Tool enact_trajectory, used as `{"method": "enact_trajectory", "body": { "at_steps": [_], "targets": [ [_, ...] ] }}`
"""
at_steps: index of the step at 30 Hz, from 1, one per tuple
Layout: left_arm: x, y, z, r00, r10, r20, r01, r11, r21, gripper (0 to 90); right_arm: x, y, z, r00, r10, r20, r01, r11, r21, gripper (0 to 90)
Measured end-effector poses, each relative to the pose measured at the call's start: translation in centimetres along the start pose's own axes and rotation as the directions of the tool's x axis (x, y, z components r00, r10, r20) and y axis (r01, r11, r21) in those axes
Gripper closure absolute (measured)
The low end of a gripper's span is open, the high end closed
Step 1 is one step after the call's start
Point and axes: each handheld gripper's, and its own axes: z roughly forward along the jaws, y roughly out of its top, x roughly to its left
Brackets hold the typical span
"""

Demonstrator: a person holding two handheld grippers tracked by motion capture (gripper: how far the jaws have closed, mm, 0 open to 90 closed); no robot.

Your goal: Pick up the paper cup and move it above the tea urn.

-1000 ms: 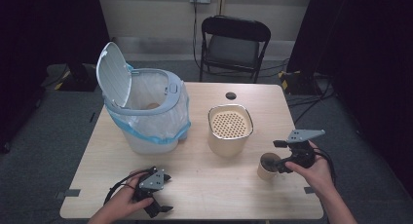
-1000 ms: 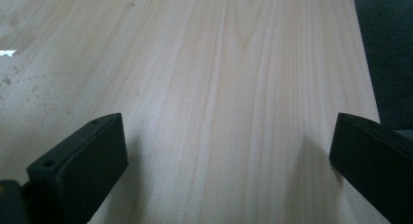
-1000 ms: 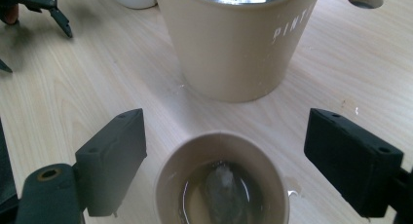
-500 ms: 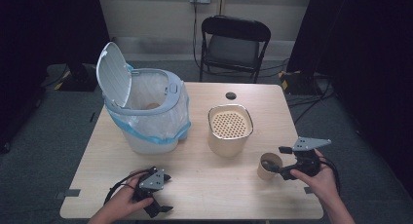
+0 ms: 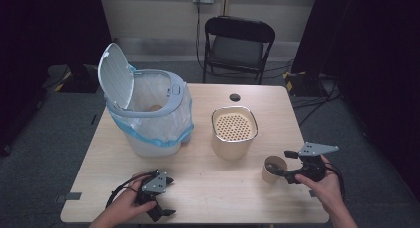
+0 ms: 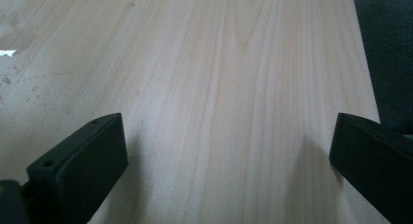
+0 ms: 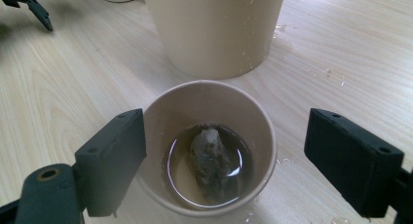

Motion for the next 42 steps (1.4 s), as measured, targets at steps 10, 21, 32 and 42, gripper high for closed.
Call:
{"method": "enact_trajectory", "body": {
  "at_steps": [10, 21, 32, 42],
  "targets": [
    [0.0, 0.0, 0.0, 1.0, 0.0, 0.0, 0.0, 1.0, 0.0, 0.0, 0.0, -0.7, 0.1, 0.9999, 0.014, -0.004, -0.014, 0.999, -0.029, 14.7],
    [0.0, 0.0, 0.0, 1.0, -0.001, 0.0, 0.001, 1.0, -0.001, 0.0, 0.6, -1.0, 0.2, 0.9994, 0.009, -0.035, -0.01, 0.999, -0.038, 14.6],
    [0.0, 0.0, 0.0, 1.0, 0.0, 0.0, 0.0, 1.0, 0.001, 0.0, 0.6, -3.4, 2.3, 0.9981, -0.002, -0.062, 0.0, 0.999, -0.034, 14.9],
    [0.0, 0.0, 0.0, 1.0, 0.0, -0.001, 0.0, 1.0, 0.0, 0.0, 0.7, -4.1, 3.7, 0.9991, -0.016, -0.04, 0.013, 0.997, -0.077, 16.4]
  ]
}}
